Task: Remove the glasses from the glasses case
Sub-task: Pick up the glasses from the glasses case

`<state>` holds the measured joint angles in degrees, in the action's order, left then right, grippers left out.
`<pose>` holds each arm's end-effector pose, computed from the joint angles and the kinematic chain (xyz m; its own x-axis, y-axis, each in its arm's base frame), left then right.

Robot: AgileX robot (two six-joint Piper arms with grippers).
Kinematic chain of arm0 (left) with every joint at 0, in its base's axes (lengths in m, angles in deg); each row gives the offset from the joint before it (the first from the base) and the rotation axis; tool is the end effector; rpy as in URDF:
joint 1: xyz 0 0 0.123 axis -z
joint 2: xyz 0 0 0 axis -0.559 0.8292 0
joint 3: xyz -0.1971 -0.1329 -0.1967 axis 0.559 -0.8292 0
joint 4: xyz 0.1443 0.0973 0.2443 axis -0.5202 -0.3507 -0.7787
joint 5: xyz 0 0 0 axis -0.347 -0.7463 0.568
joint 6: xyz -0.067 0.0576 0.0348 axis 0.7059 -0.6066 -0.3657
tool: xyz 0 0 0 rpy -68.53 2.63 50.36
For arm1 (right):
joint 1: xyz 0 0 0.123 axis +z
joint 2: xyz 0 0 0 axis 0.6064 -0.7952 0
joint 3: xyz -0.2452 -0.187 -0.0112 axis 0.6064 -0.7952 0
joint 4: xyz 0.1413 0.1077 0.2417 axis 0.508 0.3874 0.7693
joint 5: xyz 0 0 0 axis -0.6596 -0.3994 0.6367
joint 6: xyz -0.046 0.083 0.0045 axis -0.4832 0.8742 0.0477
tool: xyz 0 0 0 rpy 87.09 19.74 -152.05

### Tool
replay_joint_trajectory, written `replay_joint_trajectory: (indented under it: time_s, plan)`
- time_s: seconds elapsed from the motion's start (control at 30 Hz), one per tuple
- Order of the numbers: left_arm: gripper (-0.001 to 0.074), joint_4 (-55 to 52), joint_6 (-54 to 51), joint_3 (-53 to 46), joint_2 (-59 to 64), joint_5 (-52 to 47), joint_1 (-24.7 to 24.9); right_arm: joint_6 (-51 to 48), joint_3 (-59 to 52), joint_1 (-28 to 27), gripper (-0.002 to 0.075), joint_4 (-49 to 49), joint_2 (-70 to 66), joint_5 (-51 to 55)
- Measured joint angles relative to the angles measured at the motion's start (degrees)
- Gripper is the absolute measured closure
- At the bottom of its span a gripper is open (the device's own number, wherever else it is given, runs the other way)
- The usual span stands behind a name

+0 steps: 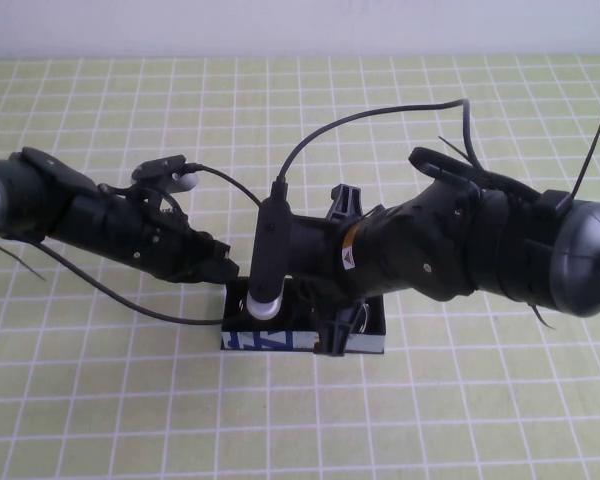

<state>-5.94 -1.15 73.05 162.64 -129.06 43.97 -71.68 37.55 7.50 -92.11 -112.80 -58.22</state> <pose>0.4258 -0.1350 0.1409 -0.8493 0.2547 -0.4624 0.4913 0.7019 -0.5157 0.3226 0.3141 0.2295 0.1368 -0.8987 -0.4167 -0.8563 0.1043 -0.5059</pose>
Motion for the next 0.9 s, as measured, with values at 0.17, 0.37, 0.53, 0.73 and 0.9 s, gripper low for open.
replay_joint_trajectory:
  time_s: [0.17,0.37,0.53,0.73,0.9]
  plan:
    - [0.0739,-0.65,0.2,0.0,-3.46,-0.76,-2.34,1.24,0.0,0.0,0.0729,-1.1,0.0,-0.49]
    - [0.0739,-0.21,-5.85,-0.45,-13.06,-5.79,-6.87,1.42,0.0,-0.1,0.0729,-1.58,0.0,-0.61]
    - [0.0739,2.47,-26.67,-3.25,-17.64,-20.1,-7.14,1.51,0.0,-0.61,0.0729,-1.7,0.0,-0.8]
    - [0.0739,2.93,-33.43,-7.53,-15.04,-21.23,-7.14,1.51,0.0,-1.15,0.0729,-1.81,0.0,-0.8]
    - [0.0739,3.57,-37.51,-9.2,-10.42,-21.11,-7.14,1.51,0.0,-1.15,0.073,-1.81,0.0,-0.98]
